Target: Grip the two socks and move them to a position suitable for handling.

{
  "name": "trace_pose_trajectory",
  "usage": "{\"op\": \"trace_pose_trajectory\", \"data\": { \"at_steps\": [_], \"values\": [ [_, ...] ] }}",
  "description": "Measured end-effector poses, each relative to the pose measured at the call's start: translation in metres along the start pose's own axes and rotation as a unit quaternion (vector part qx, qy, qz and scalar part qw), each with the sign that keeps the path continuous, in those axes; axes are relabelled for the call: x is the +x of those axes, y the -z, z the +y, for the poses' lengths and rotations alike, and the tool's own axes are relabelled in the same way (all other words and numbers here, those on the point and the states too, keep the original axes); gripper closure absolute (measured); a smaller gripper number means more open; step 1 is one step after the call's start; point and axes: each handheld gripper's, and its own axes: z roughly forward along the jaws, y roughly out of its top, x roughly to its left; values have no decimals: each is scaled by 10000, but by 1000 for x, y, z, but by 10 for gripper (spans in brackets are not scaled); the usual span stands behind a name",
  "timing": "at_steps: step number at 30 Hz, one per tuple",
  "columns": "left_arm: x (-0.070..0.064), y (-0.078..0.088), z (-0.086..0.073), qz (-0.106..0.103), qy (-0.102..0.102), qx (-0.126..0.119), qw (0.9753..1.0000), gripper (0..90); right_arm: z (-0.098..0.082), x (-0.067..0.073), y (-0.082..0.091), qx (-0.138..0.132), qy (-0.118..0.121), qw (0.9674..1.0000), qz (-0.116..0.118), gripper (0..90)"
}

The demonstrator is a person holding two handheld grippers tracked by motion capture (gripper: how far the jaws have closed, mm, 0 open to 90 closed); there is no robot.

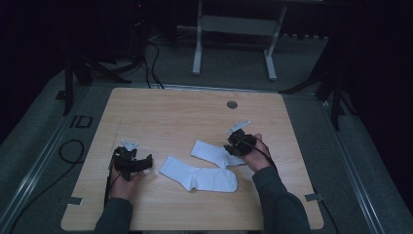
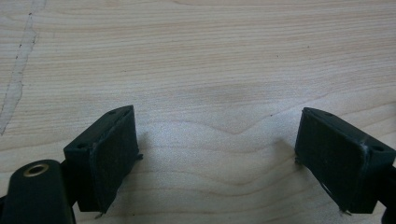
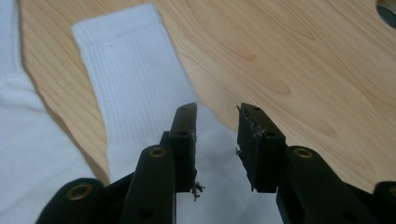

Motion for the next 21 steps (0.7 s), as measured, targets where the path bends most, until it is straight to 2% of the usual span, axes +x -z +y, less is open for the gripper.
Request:
{"op": "trace_pose_trajectory", "data": {
  "at_steps": [10,21],
  "values": [
    [0,0,0,0,0,0,10000,132,5,11,-22,162,153,9995,213,667],
    [0,0,0,0,3,-3,10000,132,3,19,-31,280,255,9988,305,659]
  ]
}}
